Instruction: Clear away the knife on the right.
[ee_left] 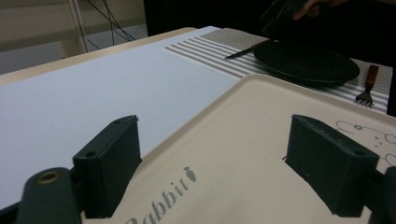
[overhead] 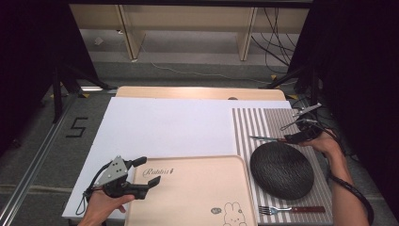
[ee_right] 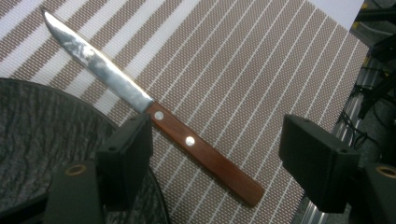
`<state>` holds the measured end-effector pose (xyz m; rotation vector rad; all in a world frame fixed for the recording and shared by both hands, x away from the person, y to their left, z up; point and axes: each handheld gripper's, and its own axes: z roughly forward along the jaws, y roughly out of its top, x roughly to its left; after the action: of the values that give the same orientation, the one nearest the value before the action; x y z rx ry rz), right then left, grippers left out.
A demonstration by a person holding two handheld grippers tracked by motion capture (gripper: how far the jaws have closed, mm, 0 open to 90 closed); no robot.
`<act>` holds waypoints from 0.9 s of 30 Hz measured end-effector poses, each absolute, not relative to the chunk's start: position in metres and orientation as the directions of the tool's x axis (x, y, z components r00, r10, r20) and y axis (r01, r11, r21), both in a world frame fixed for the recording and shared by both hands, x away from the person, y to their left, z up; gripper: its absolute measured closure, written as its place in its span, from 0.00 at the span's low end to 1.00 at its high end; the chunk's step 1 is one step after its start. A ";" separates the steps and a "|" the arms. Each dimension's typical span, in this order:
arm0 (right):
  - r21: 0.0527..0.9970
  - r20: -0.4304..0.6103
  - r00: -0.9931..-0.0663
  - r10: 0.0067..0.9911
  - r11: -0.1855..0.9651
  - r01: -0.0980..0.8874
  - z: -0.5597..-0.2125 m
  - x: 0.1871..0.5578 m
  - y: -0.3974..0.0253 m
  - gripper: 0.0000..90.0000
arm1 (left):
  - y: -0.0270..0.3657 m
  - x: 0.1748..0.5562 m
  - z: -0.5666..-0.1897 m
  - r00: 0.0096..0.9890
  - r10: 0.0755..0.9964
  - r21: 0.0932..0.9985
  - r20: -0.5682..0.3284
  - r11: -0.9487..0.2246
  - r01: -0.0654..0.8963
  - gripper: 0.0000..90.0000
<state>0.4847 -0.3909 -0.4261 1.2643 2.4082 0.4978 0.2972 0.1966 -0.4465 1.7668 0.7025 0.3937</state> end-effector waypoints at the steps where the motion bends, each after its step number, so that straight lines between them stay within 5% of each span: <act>1: 0.459 -0.161 -0.525 0.836 0.535 0.710 -0.426 0.485 -0.391 0.31 | 0.197 0.297 -0.446 0.766 0.637 0.948 -0.086 -0.184 0.260 0.19; 27: 0.365 -0.153 -0.550 0.821 0.564 0.741 -0.442 0.497 -0.391 0.37 | 0.198 0.298 -0.446 0.764 0.640 0.946 -0.082 -0.191 0.261 0.19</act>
<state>0.4966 -0.3910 -0.4422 1.2854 2.4943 0.3728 0.2978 0.1978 -0.4460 1.7739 0.7048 0.3972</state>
